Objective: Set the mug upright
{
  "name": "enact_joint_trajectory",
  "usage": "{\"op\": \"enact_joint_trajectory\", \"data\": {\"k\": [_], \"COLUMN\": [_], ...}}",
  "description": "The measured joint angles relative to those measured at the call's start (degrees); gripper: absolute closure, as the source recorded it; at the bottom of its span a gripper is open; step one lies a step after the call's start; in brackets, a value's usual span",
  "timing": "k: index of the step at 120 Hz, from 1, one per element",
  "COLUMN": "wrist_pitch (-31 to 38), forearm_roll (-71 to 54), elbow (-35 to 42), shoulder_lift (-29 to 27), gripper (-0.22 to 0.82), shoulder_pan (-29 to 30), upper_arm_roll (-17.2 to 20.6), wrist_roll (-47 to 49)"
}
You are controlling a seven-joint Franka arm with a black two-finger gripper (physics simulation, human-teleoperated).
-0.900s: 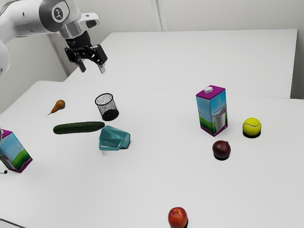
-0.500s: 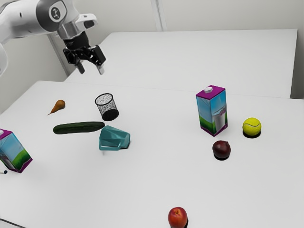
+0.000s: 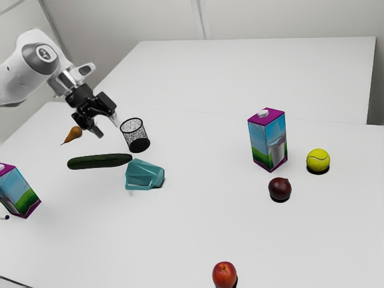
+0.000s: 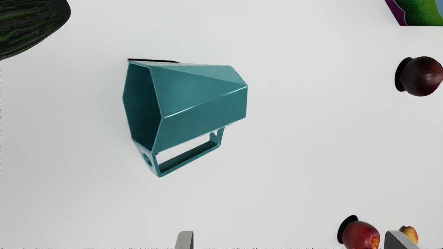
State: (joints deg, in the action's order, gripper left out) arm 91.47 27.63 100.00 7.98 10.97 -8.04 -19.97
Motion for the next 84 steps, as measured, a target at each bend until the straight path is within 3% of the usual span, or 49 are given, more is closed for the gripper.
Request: {"op": "enact_joint_trajectory", "data": {"k": [53,84], "wrist_pitch": [6.03,11.66], "forearm_roll": [12.89,17.16], "elbow": [9.16,9.67], "shoulder_lift": [6.40,9.58], "gripper": [0.00,0.00], "shoulder_pan": [3.77,3.80], "upper_arm_roll": [-0.08,0.00], "wrist_roll": [-10.89,-17.19]}}
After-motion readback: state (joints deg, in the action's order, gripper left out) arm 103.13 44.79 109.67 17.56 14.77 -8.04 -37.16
